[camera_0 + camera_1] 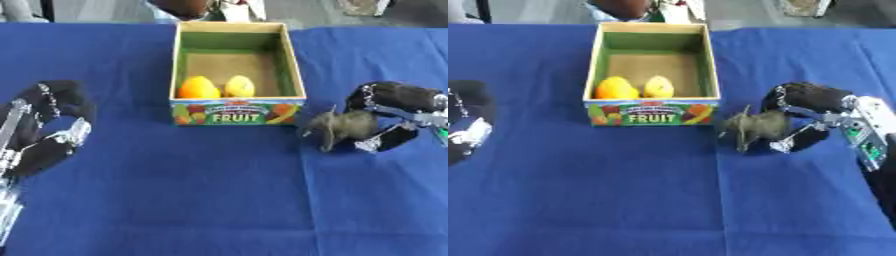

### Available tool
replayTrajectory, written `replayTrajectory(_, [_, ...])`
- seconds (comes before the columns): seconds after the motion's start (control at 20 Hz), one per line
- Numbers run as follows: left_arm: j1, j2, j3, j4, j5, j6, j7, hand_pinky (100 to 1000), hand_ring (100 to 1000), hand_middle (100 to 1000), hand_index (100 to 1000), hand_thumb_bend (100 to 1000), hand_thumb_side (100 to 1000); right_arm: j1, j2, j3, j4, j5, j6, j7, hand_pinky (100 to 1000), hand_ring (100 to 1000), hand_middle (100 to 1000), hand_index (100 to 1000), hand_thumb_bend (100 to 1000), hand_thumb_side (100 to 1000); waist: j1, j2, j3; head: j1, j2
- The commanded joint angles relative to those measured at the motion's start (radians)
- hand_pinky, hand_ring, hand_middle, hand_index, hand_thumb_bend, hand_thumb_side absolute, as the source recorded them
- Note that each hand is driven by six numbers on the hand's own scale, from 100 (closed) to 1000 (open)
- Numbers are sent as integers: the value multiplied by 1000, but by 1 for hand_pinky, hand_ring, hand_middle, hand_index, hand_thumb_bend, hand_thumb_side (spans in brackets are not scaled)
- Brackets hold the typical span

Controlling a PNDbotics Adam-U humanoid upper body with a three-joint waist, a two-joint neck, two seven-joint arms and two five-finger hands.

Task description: Pick up objects on the table and place them in the box.

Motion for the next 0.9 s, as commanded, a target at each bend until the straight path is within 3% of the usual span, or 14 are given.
replayTrajectory(0.05, [-3, 14, 9, -20, 0, 1, 0, 665, 691, 621, 756, 261, 270, -11, -31, -13, 0, 0, -13, -15, 680, 494, 241, 248, 100, 360, 1, -15, 0, -2, -1])
replayTrajectory(0.3, [-3, 16, 9, -20, 1, 0, 0, 665, 692, 621, 756, 259, 268, -17, -45, -26, -15, -70, -13, 0, 651, 444, 182, 210, 100, 318, 1, -17, 1, -4, -2])
replayTrajectory(0.9, [-1, 24, 5, -20, 6, -5, -6, 665, 692, 621, 755, 257, 262, -84, -137, -118, -63, -325, -13, 130, 654, 447, 187, 221, 100, 310, -16, -30, 15, -13, -6])
